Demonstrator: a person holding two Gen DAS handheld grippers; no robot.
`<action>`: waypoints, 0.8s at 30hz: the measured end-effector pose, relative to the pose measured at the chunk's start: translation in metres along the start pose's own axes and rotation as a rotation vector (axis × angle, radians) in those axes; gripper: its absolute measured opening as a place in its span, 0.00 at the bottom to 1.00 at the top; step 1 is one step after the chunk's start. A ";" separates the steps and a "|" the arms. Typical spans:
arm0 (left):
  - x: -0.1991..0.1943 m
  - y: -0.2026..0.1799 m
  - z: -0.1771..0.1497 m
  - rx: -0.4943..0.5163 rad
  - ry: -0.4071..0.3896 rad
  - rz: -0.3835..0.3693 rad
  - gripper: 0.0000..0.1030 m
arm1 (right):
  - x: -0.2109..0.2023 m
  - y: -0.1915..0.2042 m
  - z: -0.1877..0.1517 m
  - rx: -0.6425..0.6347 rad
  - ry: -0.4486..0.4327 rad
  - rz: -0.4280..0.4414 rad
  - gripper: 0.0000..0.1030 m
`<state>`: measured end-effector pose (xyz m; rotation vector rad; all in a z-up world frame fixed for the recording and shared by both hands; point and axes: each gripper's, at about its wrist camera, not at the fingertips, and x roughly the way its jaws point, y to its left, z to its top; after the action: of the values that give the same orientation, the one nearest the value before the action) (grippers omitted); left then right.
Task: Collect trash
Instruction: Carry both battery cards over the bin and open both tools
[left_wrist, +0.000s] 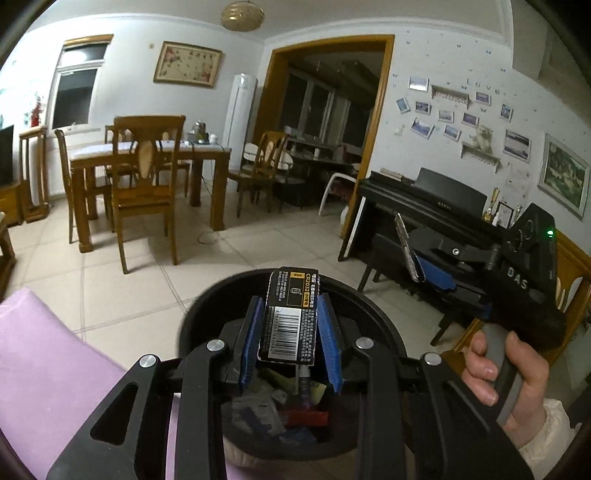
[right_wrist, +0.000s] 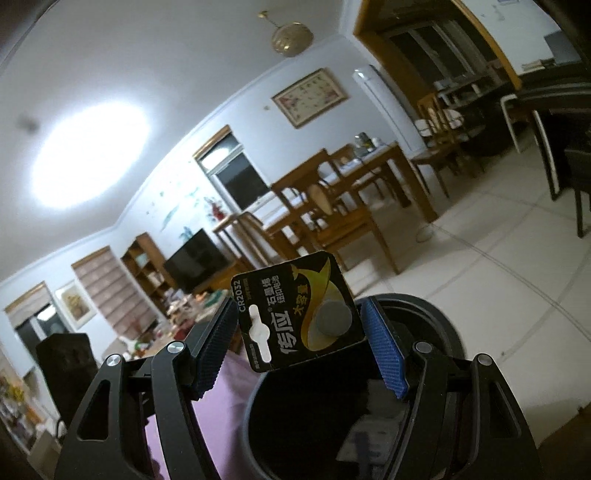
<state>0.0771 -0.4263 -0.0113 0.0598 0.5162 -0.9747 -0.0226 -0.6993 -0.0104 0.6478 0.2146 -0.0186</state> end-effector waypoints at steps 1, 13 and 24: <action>0.004 0.000 -0.001 0.000 0.006 0.000 0.29 | 0.001 -0.005 -0.001 0.003 0.003 -0.004 0.67; 0.023 0.007 -0.007 -0.018 0.051 0.015 0.29 | 0.023 -0.039 -0.015 0.035 0.034 -0.007 0.67; 0.031 -0.005 -0.007 -0.013 0.075 0.026 0.32 | 0.036 -0.039 -0.020 0.044 0.046 0.002 0.71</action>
<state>0.0844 -0.4510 -0.0302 0.0918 0.5894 -0.9460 0.0053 -0.7163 -0.0566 0.6925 0.2587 -0.0069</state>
